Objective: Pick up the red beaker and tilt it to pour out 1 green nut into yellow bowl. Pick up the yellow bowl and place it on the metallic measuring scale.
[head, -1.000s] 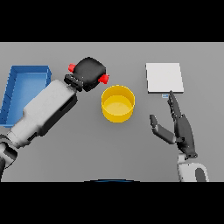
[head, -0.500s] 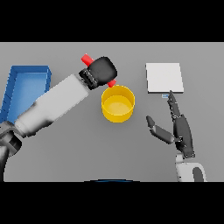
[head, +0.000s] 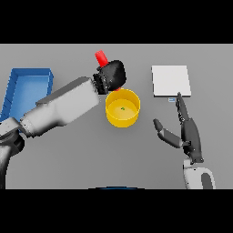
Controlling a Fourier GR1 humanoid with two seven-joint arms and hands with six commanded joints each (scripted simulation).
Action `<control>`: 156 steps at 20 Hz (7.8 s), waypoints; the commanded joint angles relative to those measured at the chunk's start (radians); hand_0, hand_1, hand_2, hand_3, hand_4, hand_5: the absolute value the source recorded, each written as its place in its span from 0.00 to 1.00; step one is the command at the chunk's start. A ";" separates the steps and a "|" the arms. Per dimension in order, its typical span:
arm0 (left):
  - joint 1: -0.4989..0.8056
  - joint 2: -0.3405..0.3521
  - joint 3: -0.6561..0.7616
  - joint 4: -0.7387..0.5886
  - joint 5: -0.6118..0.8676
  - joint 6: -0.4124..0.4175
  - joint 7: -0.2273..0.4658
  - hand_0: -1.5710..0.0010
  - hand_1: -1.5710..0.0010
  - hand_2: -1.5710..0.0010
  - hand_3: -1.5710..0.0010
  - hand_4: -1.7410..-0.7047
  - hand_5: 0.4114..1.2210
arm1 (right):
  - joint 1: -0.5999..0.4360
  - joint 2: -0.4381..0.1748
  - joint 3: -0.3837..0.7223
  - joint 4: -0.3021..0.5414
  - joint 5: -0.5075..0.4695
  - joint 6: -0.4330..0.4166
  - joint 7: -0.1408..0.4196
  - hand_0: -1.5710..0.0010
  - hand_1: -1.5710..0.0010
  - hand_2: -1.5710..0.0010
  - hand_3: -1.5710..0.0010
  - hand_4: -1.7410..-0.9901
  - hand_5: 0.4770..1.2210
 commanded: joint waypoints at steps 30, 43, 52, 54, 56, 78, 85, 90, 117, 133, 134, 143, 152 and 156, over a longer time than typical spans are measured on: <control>-0.171 0.342 0.881 0.513 0.646 0.138 0.264 0.00 0.00 0.00 0.01 0.00 1.00 | -0.032 -0.020 0.023 0.015 0.014 0.023 -0.044 1.00 1.00 1.00 1.00 0.81 0.19; 0.517 0.295 1.068 -0.028 0.991 0.406 0.553 0.00 0.00 0.00 0.00 0.00 1.00 | -0.019 -0.039 0.020 0.038 0.002 0.045 -0.072 1.00 1.00 1.00 1.00 0.77 0.27; 0.701 0.276 1.055 -0.274 1.054 0.379 0.662 0.07 0.14 0.19 0.16 0.36 0.45 | -0.017 -0.029 0.020 0.040 -0.005 0.046 -0.059 1.00 1.00 1.00 1.00 0.78 0.26; 0.733 0.290 1.066 -0.326 1.120 0.296 0.647 0.40 0.45 0.48 0.46 0.59 0.36 | -0.019 -0.042 0.017 0.030 -0.002 0.046 -0.059 1.00 1.00 1.00 1.00 0.79 0.26; 0.755 0.309 1.066 -0.349 1.155 0.231 0.651 0.62 0.65 0.67 0.66 0.74 0.31 | -0.018 -0.040 0.011 0.041 -0.011 0.046 -0.069 1.00 1.00 1.00 1.00 0.78 0.26; 0.755 0.274 1.024 -0.386 1.118 0.263 0.615 1.00 1.00 1.00 1.00 0.90 0.34 | -0.392 -0.339 0.277 0.138 0.456 0.258 0.016 1.00 1.00 1.00 1.00 0.78 0.21; 0.768 0.287 1.034 -0.380 1.128 0.244 0.590 1.00 1.00 1.00 1.00 0.90 0.35 | -0.577 -0.368 0.410 0.306 0.578 0.342 -0.081 1.00 1.00 1.00 1.00 0.78 0.22; 0.767 0.293 1.037 -0.388 1.133 0.237 0.602 1.00 1.00 1.00 1.00 0.90 0.35 | -0.672 -0.347 0.486 0.426 0.618 0.408 -0.126 1.00 1.00 1.00 1.00 0.78 0.24; 0.758 0.311 1.037 -0.353 1.119 0.220 0.562 1.00 1.00 1.00 1.00 0.92 0.37 | -0.810 -0.299 0.572 0.602 0.636 0.542 -0.134 0.08 0.08 0.15 0.25 0.06 0.96; 0.753 0.308 1.045 -0.355 1.132 0.217 0.556 1.00 1.00 1.00 1.00 0.91 0.36 | -0.824 -0.408 0.470 0.391 0.558 0.652 0.029 0.03 0.00 0.03 0.25 0.00 1.00; 0.756 0.307 1.046 -0.362 1.137 0.217 0.559 1.00 1.00 1.00 1.00 0.90 0.36 | -0.831 -0.422 0.457 0.387 0.553 0.658 0.037 0.03 0.00 0.03 0.25 0.00 1.00; 0.778 0.306 1.052 -0.421 1.156 0.225 0.622 1.00 1.00 1.00 1.00 0.86 0.41 | -0.923 -0.501 0.363 0.603 0.580 0.490 -0.016 0.00 0.00 0.01 0.27 0.00 1.00; 0.780 0.305 1.052 -0.452 1.163 0.232 0.690 1.00 1.00 1.00 1.00 0.85 0.46 | -0.955 -0.488 0.322 0.887 0.590 0.355 -0.047 0.00 0.00 0.06 0.23 0.00 1.00; 0.775 0.302 1.040 -0.436 1.146 0.233 0.683 1.00 1.00 1.00 1.00 0.85 0.49 | -0.956 -0.466 0.316 0.940 0.601 0.333 -0.061 0.00 0.00 0.11 0.15 0.00 1.00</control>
